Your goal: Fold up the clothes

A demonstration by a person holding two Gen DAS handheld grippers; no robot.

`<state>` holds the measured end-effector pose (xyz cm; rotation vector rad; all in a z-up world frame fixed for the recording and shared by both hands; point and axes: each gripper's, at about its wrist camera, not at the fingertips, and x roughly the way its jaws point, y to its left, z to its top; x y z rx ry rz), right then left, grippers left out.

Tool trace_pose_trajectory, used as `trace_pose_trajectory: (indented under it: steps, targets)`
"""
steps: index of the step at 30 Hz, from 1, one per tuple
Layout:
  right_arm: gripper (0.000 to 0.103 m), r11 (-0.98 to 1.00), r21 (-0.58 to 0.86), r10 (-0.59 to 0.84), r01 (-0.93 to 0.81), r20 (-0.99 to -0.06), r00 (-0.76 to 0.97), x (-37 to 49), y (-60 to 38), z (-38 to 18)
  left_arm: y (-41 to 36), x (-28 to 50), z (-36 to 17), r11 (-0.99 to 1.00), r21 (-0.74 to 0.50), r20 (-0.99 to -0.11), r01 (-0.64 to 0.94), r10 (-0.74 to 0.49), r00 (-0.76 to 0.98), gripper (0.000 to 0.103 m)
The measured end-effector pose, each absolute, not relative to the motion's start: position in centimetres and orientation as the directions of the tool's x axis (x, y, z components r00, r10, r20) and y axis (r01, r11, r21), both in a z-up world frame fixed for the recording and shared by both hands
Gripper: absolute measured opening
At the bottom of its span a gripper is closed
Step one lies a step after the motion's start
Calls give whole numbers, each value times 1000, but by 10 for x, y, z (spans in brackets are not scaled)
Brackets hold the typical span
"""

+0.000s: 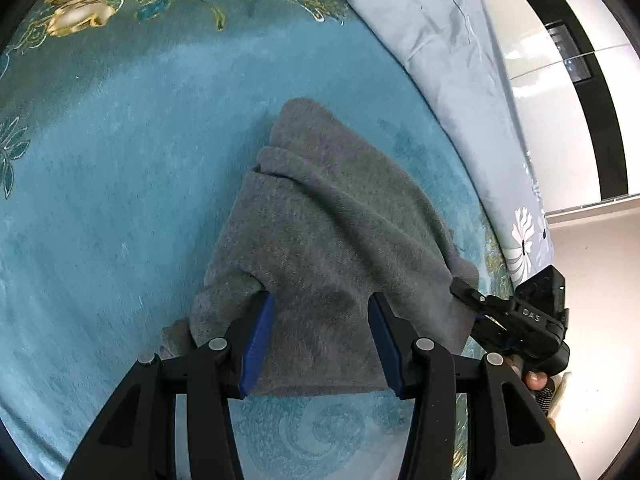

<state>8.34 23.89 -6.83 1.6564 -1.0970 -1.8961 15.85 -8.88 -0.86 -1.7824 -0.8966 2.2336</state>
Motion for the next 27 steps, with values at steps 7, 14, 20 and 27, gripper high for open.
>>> trace_pose_trajectory:
  steps: [7, 14, 20, 27]
  targets:
    - [16, -672, 716, -684, -190, -698, -211, 83, 236, -64, -80, 155, -15, -845, -480, -874, 236, 437, -211, 50]
    - [20, -767, 633, -589, -106, -760, -275, 92, 257, -13, -83, 159, -7, -834, -497, -861, 238, 442, -250, 50]
    - [20, -828, 559, -533, 40, -763, -365, 102, 236, 33, -100, 172, 16, -785, -569, -799, 244, 458, -389, 50]
    - [20, -850, 486, -525, 204, -817, -239, 124, 173, 7, -94, 174, -1, -866, -423, -900, 266, 366, -238, 50]
